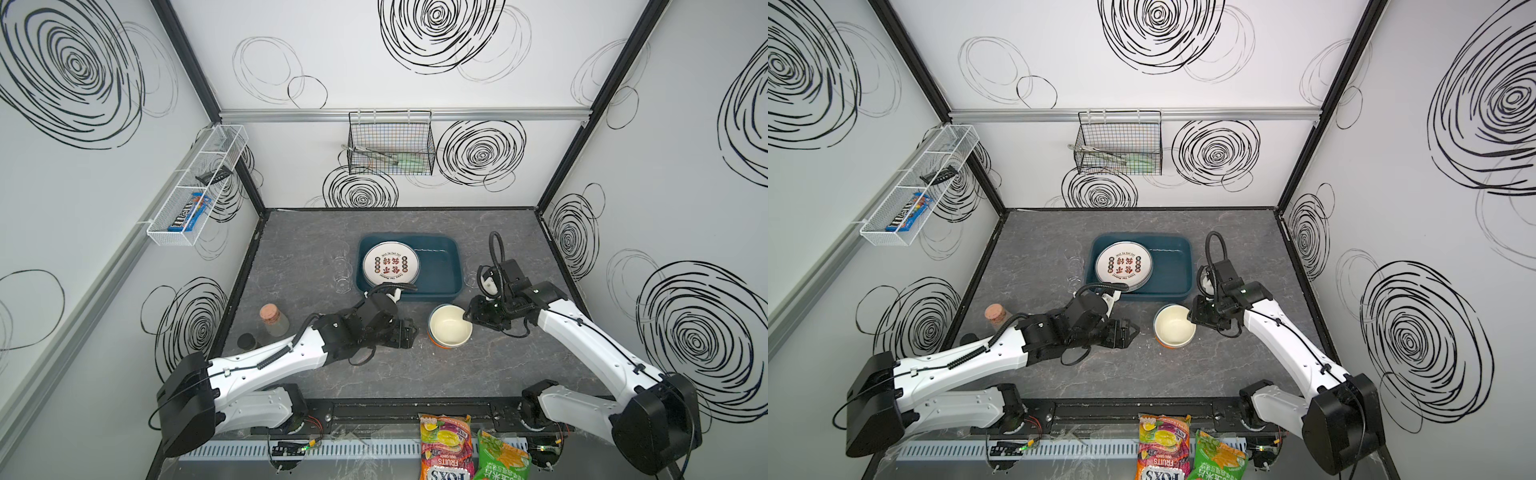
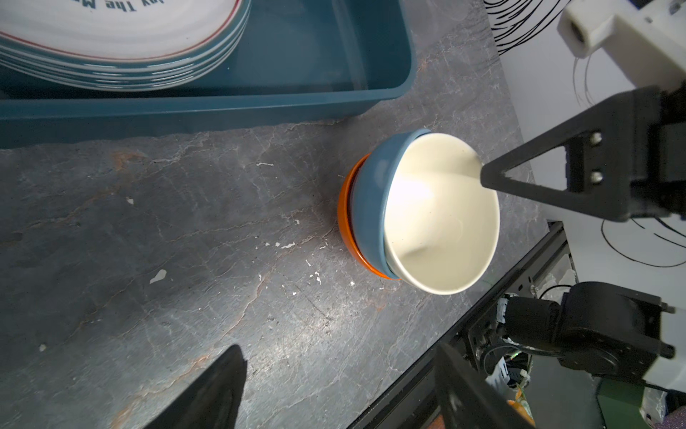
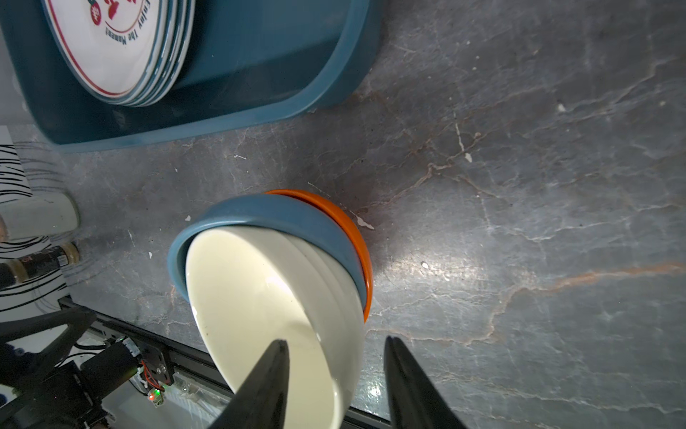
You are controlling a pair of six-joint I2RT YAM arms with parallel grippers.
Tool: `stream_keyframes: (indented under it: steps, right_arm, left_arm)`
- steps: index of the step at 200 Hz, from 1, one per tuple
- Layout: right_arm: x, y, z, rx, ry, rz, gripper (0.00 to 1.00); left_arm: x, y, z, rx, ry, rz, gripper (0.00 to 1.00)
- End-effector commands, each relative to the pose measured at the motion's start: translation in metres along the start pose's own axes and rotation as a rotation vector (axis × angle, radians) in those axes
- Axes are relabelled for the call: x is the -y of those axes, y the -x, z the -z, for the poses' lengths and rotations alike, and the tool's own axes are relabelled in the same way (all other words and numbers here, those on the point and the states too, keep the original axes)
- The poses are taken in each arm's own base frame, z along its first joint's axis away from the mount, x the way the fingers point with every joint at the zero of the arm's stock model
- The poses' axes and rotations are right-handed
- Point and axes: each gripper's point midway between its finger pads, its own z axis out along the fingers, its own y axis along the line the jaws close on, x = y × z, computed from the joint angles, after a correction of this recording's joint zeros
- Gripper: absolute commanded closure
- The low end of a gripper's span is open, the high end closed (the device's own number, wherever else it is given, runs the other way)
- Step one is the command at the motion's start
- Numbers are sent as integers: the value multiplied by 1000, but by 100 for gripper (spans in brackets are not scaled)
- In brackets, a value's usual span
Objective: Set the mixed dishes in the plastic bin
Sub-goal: 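Move the right gripper to the cream bowl rim while the left arm reaches forward, then grip the cream bowl rim with the right gripper and lift it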
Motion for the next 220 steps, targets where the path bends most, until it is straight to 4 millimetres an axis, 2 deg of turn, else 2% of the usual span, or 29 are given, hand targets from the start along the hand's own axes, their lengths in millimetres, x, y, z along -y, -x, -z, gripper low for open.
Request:
stream_keyframes:
  steps: [1,86,176,220]
  right_arm:
    - [5,-3,-6,-10,-63,-2,56]
    - [7,-2,-13,-9,-155,37,72]
    - [5,3,-7,16,-175,57,86]
    - [0,9,4,39,-172,80,90]
  left_arm:
    - [8,11,3,35,-7,-19,17]
    - [7,8,3,32,-9,-18,17]
    - [8,9,2,29,-9,-20,17]
    - [9,10,2,30,-8,-22,17]
